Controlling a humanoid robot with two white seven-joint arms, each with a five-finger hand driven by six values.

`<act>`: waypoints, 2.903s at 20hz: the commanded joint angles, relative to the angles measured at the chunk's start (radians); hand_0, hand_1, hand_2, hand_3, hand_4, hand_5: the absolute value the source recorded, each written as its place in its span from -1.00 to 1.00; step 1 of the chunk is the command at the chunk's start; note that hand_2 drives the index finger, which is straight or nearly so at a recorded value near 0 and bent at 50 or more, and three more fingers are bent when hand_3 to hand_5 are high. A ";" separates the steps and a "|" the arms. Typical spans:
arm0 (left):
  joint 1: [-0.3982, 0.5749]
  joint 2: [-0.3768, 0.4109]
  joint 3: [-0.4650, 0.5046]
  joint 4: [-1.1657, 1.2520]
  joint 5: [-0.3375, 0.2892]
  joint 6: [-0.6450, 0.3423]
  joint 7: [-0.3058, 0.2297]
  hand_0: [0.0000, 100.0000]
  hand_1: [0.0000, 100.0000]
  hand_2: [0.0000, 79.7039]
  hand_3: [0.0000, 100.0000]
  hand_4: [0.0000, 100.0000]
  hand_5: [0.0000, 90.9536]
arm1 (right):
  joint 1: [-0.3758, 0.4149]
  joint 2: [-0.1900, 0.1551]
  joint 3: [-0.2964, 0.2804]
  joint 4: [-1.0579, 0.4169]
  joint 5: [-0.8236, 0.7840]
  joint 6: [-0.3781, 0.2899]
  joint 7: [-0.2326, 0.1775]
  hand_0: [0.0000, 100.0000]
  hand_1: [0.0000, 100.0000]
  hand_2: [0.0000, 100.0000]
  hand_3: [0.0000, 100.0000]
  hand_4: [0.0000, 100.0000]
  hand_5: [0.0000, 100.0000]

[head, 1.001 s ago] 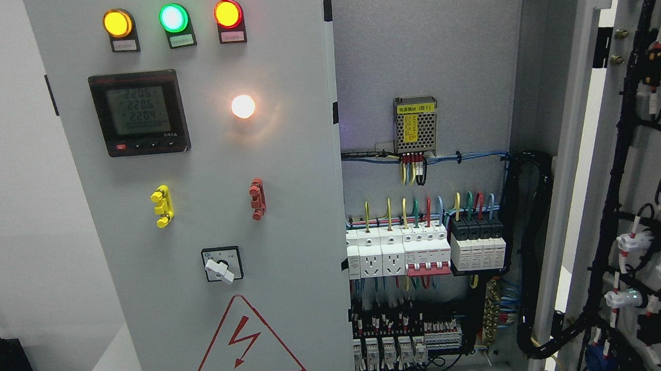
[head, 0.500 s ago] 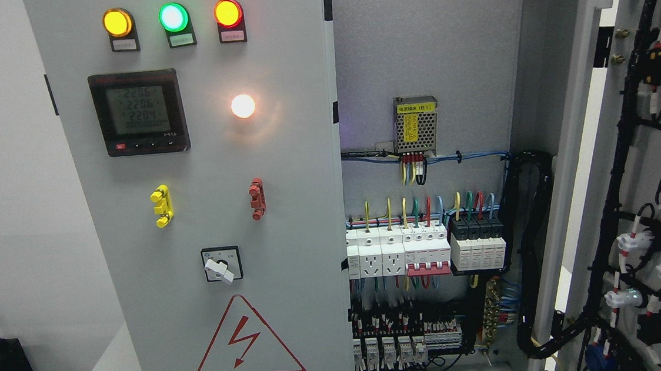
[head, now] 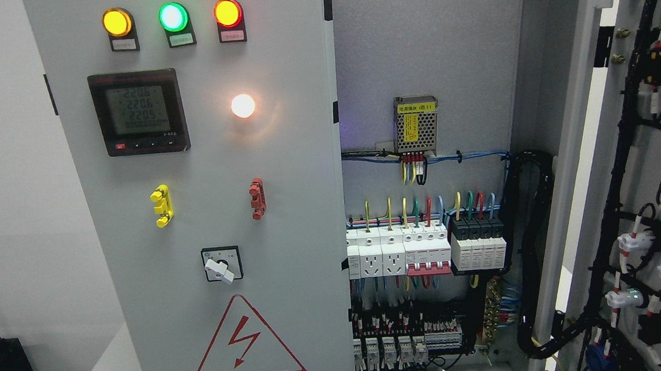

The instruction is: Open door with both hands

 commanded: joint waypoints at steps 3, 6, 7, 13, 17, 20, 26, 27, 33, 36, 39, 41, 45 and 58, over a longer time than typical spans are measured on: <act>0.001 0.000 0.000 0.000 0.000 0.000 0.000 -0.76 -0.22 -1.00 -1.00 -1.00 -1.00 | -0.139 0.036 0.045 0.108 -0.017 0.067 0.002 -0.76 -0.22 -1.00 -1.00 -1.00 -1.00; 0.001 0.000 -0.001 0.000 0.000 0.000 0.000 -0.76 -0.22 -1.00 -1.00 -1.00 -1.00 | -0.156 0.041 0.049 0.148 -0.019 0.083 0.003 -0.76 -0.22 -1.00 -1.00 -1.00 -1.00; 0.001 0.000 -0.001 0.000 0.000 0.000 0.000 -0.76 -0.22 -1.00 -1.00 -1.00 -1.00 | -0.170 0.044 0.049 0.167 -0.019 0.084 0.003 -0.76 -0.22 -1.00 -1.00 -1.00 -1.00; 0.001 0.000 0.000 0.000 0.000 0.000 0.000 -0.76 -0.22 -1.00 -1.00 -1.00 -1.00 | -0.251 0.053 0.049 0.260 -0.052 0.114 0.009 -0.76 -0.22 -1.00 -1.00 -1.00 -1.00; 0.000 0.000 0.000 0.000 0.000 0.000 0.000 -0.76 -0.22 -1.00 -1.00 -1.00 -1.00 | -0.303 0.053 0.049 0.322 -0.080 0.114 0.011 -0.76 -0.22 -1.00 -1.00 -1.00 -1.00; 0.001 0.000 -0.001 0.000 0.000 0.000 0.000 -0.76 -0.22 -1.00 -1.00 -1.00 -1.00 | -0.329 0.053 0.061 0.332 -0.080 0.114 0.012 -0.76 -0.22 -1.00 -1.00 -1.00 -1.00; 0.001 0.000 0.000 0.000 0.000 0.000 0.000 -0.76 -0.22 -1.00 -1.00 -1.00 -1.00 | -0.369 0.053 0.085 0.372 -0.082 0.112 0.014 -0.76 -0.22 -1.00 -1.00 -1.00 -1.00; 0.001 0.000 0.000 0.000 0.000 0.000 0.000 -0.76 -0.22 -1.00 -1.00 -1.00 -1.00 | -0.374 0.053 0.086 0.377 -0.080 0.111 0.015 -0.76 -0.22 -1.00 -1.00 -1.00 -1.00; 0.001 0.000 0.000 0.000 0.000 0.000 0.000 -0.76 -0.22 -1.00 -1.00 -1.00 -1.00 | -0.404 0.053 0.105 0.388 -0.082 0.112 0.071 -0.76 -0.22 -1.00 -1.00 -1.00 -1.00; 0.000 0.000 0.000 0.000 0.000 0.000 0.000 -0.76 -0.22 -1.00 -1.00 -1.00 -1.00 | -0.414 0.053 0.103 0.409 -0.083 0.112 0.072 -0.76 -0.22 -1.00 -1.00 -1.00 -1.00; 0.000 0.000 0.000 0.001 -0.002 0.000 0.000 -0.76 -0.22 -1.00 -1.00 -1.00 -1.00 | -0.432 0.052 0.098 0.434 -0.083 0.111 0.072 -0.76 -0.22 -1.00 -1.00 -1.00 -1.00; 0.001 0.000 -0.001 0.001 -0.005 0.004 0.000 -0.76 -0.22 -1.00 -1.00 -1.00 -1.00 | -0.441 0.050 0.098 0.434 -0.083 0.112 0.075 -0.76 -0.22 -1.00 -1.00 -1.00 -1.00; -0.002 0.000 -0.001 0.001 -0.005 0.013 0.000 -0.76 -0.22 -1.00 -1.00 -1.00 -1.00 | -0.461 0.052 0.105 0.443 -0.085 0.112 0.077 -0.76 -0.22 -1.00 -1.00 -1.00 -1.00; -0.022 0.000 -0.003 0.001 -0.011 0.097 0.000 -0.76 -0.22 -1.00 -1.00 -1.00 -1.00 | -0.484 0.052 0.124 0.455 -0.152 0.115 0.078 -0.76 -0.22 -1.00 -1.00 -1.00 -1.00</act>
